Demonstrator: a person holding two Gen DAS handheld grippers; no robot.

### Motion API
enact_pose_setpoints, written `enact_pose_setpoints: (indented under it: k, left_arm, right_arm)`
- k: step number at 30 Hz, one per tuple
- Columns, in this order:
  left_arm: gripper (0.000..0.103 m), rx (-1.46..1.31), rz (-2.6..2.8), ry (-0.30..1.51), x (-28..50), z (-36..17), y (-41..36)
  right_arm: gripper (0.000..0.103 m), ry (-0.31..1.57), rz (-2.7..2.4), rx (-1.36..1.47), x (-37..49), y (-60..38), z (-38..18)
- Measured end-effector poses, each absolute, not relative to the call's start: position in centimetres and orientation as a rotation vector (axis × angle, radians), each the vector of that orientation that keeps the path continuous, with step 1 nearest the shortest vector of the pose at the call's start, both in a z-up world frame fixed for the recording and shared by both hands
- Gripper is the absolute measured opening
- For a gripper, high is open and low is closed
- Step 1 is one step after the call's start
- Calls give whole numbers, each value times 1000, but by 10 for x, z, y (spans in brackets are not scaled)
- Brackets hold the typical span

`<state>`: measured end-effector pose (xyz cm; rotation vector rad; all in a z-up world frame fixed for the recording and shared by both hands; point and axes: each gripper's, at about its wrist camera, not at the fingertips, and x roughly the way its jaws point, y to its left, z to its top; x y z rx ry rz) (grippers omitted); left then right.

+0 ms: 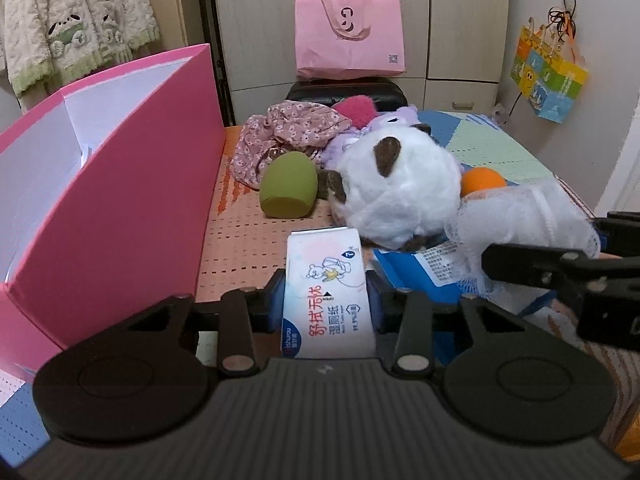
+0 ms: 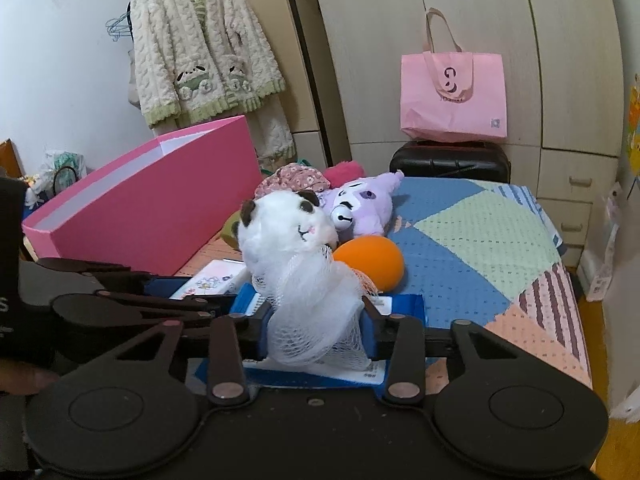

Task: Organize soft objects
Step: 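Grasp the white wipes pack with the left tool while the right tool grasps the white mesh puff, then carry both items over the pink box and lower them inside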

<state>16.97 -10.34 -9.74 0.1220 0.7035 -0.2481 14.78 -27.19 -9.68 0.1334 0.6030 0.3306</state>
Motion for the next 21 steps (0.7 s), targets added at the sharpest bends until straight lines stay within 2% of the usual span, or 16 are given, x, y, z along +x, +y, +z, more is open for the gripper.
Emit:
enact_pose_setpoints:
  k: [11, 21]
  left_arm:
    - [39, 116, -356, 765, 147, -65, -84]
    - [39, 118, -423, 878, 123, -52, -46]
  right_arm:
    - [43, 652, 366, 179, 128, -263, -75]
    - [43, 815, 494, 179, 107, -237, -57]
